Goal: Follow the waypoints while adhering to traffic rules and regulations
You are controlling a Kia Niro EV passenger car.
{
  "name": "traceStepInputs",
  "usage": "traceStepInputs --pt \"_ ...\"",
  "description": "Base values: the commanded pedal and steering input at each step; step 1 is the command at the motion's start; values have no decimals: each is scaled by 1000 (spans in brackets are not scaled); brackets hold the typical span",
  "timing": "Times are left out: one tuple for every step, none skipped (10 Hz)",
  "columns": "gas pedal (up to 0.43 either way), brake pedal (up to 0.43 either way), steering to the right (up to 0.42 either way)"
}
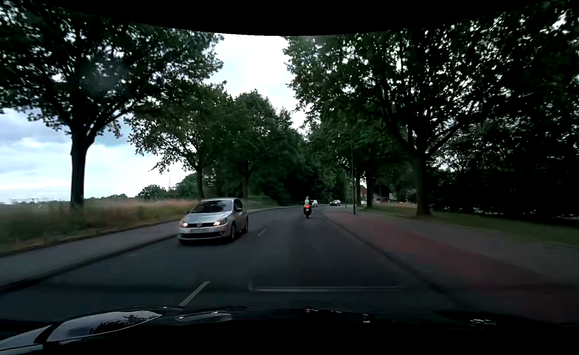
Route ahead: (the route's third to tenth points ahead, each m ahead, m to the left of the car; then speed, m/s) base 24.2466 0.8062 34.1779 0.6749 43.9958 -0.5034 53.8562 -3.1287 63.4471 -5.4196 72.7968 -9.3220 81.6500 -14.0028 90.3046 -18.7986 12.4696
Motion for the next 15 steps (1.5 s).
traceStepInputs --pt "0 6 -1" --pt "0 30 0" --pt "0 55 1" --pt "0 85 1" --pt "0 91 1" --pt "0 91 1" --pt "0 91 1" --pt "0 91 2" --pt "0 91 3" --pt "0 91 3" --pt "0 91 5" --pt "0 91 7" --pt "0 91 8" --pt "0 91 9" --pt "0 85 9"
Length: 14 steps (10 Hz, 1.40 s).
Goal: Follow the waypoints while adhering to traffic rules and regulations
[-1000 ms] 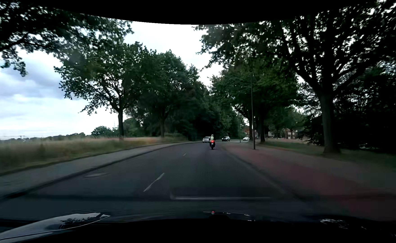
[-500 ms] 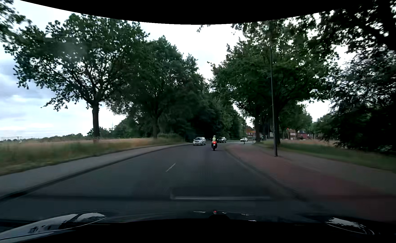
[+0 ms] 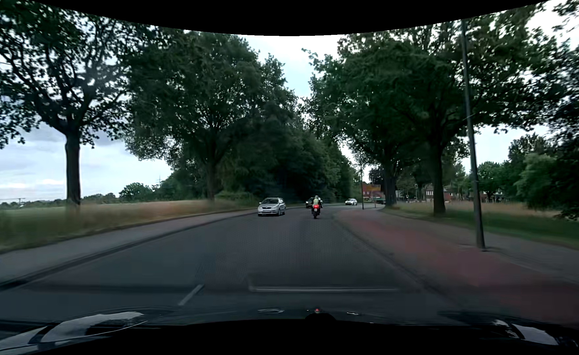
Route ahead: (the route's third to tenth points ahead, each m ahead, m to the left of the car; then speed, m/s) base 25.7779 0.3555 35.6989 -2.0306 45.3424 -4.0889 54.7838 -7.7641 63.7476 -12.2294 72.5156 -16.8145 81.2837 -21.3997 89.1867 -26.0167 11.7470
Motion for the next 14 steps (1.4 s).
traceStepInputs --pt "0 85 10" --pt "0 55 10" --pt "0 12 14" --pt "0 0 15" --pt "0 0 16" --pt "0 0 18" --pt "0 0 21" --pt "0 0 24" --pt "0 0 25" --pt "0 0 25" --pt "0 0 25" --pt "0 0 26" --pt "0 0 25" --pt "0 0 25"
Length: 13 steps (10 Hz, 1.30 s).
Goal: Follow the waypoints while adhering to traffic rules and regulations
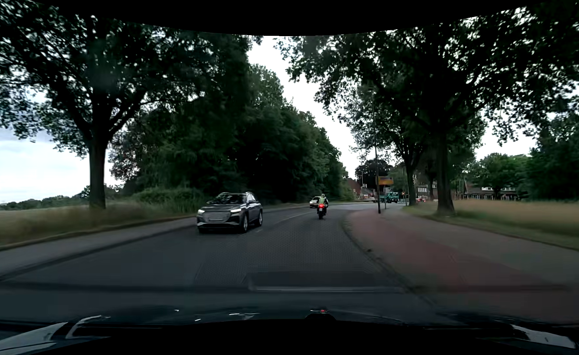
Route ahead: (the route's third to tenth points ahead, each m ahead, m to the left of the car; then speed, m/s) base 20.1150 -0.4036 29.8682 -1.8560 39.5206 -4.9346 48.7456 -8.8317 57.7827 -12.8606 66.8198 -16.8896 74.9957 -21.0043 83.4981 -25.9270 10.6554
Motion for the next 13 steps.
traceStepInputs --pt "0 0 25" --pt "0 0 25" --pt "0 0 25" --pt "0 0 25" --pt "0 0 27" --pt "0 0 27" --pt "0 0 30" --pt "0 0 33" --pt "0 0 33" --pt "0 0 35" --pt "0 0 37" --pt "0 0 41" --pt "0 0 44"
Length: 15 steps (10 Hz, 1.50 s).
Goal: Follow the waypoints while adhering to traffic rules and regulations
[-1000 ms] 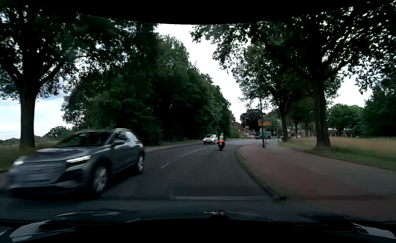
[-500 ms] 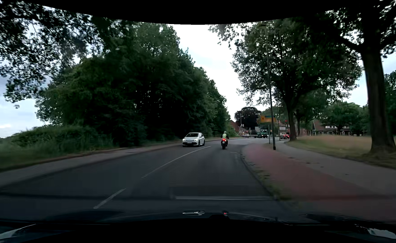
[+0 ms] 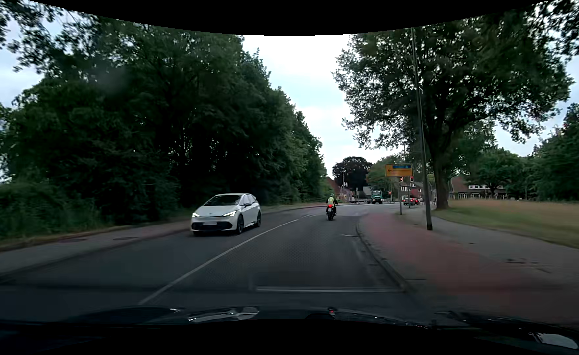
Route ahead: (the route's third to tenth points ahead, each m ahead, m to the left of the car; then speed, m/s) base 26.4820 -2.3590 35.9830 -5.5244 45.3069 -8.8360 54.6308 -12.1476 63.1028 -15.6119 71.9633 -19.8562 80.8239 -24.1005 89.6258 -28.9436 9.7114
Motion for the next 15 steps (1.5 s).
traceStepInputs --pt "0 0 45" --pt "0 0 45" --pt "0 0 45" --pt "0 0 48" --pt "0 0 51" --pt "0 0 52" --pt "0 0 53" --pt "0 0 53" --pt "0 0 53" --pt "0 0 54" --pt "0 0 54" --pt "0 0 54" --pt "0 0 54" --pt "0 0 55" --pt "0 0 55"
